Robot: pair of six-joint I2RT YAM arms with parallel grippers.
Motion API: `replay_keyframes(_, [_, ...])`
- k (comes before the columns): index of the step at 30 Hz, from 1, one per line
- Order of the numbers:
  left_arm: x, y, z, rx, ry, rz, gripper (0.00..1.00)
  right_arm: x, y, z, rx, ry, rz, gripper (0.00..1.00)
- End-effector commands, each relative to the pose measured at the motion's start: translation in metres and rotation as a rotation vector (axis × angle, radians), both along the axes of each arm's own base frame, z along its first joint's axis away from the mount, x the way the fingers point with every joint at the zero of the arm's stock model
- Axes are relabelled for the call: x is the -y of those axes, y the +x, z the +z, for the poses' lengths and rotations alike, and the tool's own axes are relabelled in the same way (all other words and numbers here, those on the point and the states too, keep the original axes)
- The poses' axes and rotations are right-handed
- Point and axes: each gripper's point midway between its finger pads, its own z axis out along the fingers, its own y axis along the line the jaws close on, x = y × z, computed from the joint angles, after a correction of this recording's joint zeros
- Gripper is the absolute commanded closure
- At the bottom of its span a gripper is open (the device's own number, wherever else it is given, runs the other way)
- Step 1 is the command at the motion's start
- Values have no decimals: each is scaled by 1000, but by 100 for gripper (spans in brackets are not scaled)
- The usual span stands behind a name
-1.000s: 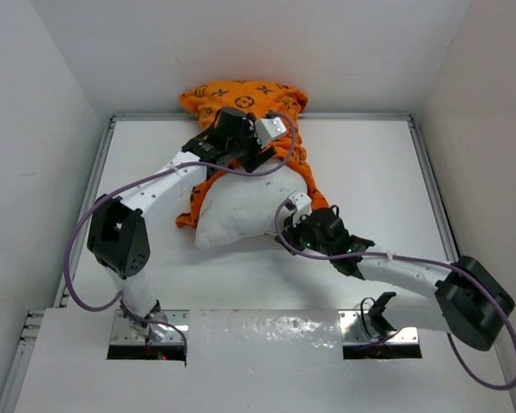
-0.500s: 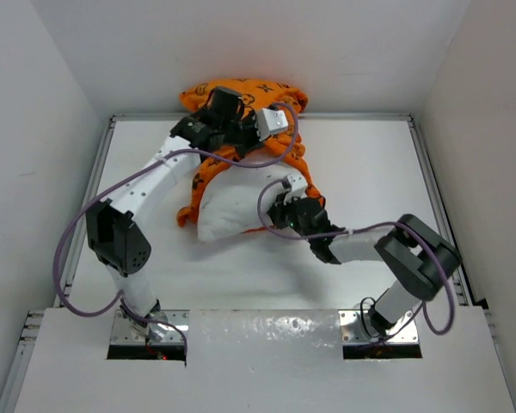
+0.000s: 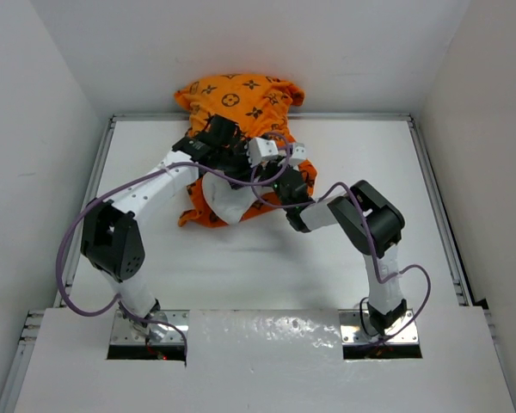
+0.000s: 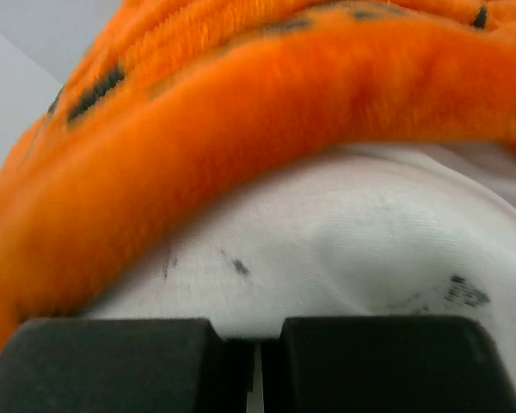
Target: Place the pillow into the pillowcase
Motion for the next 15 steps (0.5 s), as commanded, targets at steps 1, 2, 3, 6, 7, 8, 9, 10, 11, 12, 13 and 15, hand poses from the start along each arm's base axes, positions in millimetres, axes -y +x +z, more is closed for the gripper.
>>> replay_keyframes(1, [4, 7, 9, 32, 0, 137, 38, 11, 27, 87, 205, 237, -86, 100])
replay_keyframes(2, [-2, 18, 12, 75, 23, 175, 35, 11, 25, 80, 194, 228, -79, 100])
replay_keyframes(3, [-4, 24, 14, 97, 33, 192, 29, 11, 24, 80, 193, 226, -74, 100])
replay_keyframes(6, [-12, 45, 19, 202, 73, 235, 0, 7, 23, 78, 193, 214, -44, 100])
replay_keyframes(7, [-14, 49, 14, 221, 94, 234, 0, 5, 22, 82, 198, 230, -32, 100])
replay_keyframes(8, [-14, 55, 17, 250, 92, 240, 0, 6, 22, 81, 198, 235, -23, 100])
replay_keyframes(9, [-15, 59, 18, 265, 94, 247, 0, 3, 20, 84, 206, 240, 2, 100])
replay_keyframes(10, [-15, 63, 15, 273, 101, 246, 0, 2, 19, 86, 209, 241, 13, 100])
replay_keyframes(11, [-12, 67, 15, 291, 93, 242, 0, 1, 18, 87, 210, 238, 22, 100])
replay_keyframes(12, [-10, 68, 6, 292, 105, 224, 0, -1, 17, 88, 210, 236, 43, 100])
replay_keyframes(13, [-9, 70, 1, 298, 109, 211, 0, -3, 16, 89, 211, 239, 54, 100])
replay_keyframes(15, [-7, 70, -24, 293, 123, 181, 0, -1, 17, 93, 212, 253, 66, 100])
